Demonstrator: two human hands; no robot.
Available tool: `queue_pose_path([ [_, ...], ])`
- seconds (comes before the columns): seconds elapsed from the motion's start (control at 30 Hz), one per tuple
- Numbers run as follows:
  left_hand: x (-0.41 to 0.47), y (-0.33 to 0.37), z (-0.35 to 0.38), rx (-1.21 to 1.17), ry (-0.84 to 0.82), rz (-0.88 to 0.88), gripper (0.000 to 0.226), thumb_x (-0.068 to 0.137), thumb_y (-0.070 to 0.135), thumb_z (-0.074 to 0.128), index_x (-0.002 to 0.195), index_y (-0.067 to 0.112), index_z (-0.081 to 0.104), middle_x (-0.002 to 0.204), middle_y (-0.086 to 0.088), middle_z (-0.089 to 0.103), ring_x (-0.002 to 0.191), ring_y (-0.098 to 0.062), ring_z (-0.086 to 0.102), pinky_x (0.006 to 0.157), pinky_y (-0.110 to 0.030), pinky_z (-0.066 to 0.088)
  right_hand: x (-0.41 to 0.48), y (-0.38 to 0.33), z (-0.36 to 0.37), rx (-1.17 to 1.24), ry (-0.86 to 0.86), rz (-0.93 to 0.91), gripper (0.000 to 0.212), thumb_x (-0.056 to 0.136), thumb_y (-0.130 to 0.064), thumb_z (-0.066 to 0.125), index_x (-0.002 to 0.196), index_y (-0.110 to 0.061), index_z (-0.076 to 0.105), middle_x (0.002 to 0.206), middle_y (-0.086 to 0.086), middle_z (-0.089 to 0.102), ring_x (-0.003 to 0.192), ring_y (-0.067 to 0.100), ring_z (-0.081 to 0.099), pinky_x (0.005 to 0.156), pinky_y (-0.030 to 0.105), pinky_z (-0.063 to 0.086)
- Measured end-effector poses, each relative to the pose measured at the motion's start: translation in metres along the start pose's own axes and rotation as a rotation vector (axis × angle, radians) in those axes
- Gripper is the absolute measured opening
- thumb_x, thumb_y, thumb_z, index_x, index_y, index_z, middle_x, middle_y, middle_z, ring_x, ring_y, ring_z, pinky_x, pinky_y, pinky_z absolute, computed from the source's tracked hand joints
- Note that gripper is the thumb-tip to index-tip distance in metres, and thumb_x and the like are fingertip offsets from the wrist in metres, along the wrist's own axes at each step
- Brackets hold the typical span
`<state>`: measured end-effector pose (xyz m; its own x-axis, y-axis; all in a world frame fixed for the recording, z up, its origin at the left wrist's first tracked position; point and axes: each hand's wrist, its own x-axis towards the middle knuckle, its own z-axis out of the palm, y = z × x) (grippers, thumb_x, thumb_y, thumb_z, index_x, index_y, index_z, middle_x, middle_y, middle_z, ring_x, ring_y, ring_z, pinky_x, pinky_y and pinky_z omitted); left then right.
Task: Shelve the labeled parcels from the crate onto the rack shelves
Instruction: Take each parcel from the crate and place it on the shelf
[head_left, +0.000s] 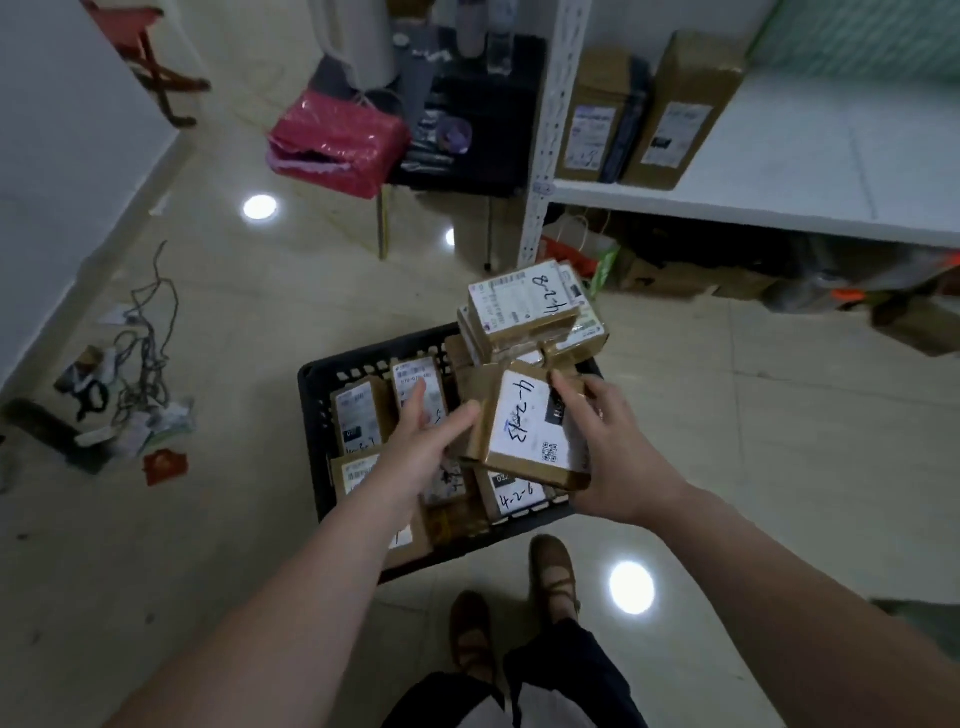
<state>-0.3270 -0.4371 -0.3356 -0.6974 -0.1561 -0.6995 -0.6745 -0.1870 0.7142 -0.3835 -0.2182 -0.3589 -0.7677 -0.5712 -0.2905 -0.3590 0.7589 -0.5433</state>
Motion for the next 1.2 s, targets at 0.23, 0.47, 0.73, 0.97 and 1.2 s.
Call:
queue_pose_path([
  [0.23, -0.024, 0.053, 0.023, -0.067, -0.201, 0.173, 0.091, 0.063, 0.033, 0.079, 0.141, 0.045, 0.033, 0.119, 0.002, 0.064, 0.106, -0.022, 0.061, 0.095, -0.046, 0.047, -0.023, -0.034, -0.080, -0.389, 0.139, -0.161, 0.124, 0.070, -0.033, 0.080, 0.148, -0.047, -0.016, 0.158, -0.009, -0.006, 0.149, 0.027, -0.009, 0.115, 0.041, 0.025],
  [0.47, -0.049, 0.069, 0.055, -0.337, -0.318, 0.175, 0.066, 0.063, 0.028, 0.077, 0.125, 0.023, 0.056, 0.105, -0.006, 0.073, 0.097, -0.024, 0.069, 0.072, -0.039, 0.056, -0.057, -0.046, -0.106, 0.570, 0.753, 0.245, 0.095, 0.080, -0.047, 0.071, 0.154, -0.041, 0.011, 0.155, -0.003, 0.029, 0.135, 0.016, 0.037, 0.102, 0.036, 0.041],
  [0.73, -0.076, 0.064, 0.094, -0.502, -0.507, 0.159, 0.059, 0.074, 0.009, 0.072, 0.130, 0.012, 0.055, 0.125, -0.014, 0.064, 0.117, -0.032, 0.059, 0.102, -0.052, 0.044, -0.090, -0.062, -0.098, 1.193, 0.430, 0.165, 0.079, 0.077, -0.060, 0.065, 0.145, -0.048, 0.027, 0.122, -0.016, 0.067, 0.104, 0.009, 0.069, 0.077, 0.030, 0.058],
  [0.97, -0.093, 0.065, 0.118, -0.190, -0.476, 0.094, 0.046, 0.065, 0.023, 0.075, 0.109, 0.014, 0.066, 0.103, -0.008, 0.072, 0.108, -0.029, 0.061, 0.087, -0.041, 0.051, -0.126, -0.042, -0.107, 1.187, 0.473, 0.243, 0.086, 0.071, -0.052, 0.072, 0.146, -0.045, 0.031, 0.106, -0.014, 0.073, 0.082, 0.006, 0.072, 0.063, 0.022, 0.054],
  [1.2, -0.106, 0.070, 0.157, -0.081, -0.458, 0.021, 0.057, 0.065, 0.039, 0.075, 0.115, 0.014, 0.064, 0.117, -0.015, 0.065, 0.098, -0.030, 0.058, 0.073, -0.034, 0.052, -0.157, -0.004, -0.125, 1.209, 0.456, 0.254, 0.075, 0.074, -0.056, 0.069, 0.140, -0.056, 0.034, 0.115, -0.012, 0.071, 0.093, 0.010, 0.067, 0.073, 0.028, 0.051],
])
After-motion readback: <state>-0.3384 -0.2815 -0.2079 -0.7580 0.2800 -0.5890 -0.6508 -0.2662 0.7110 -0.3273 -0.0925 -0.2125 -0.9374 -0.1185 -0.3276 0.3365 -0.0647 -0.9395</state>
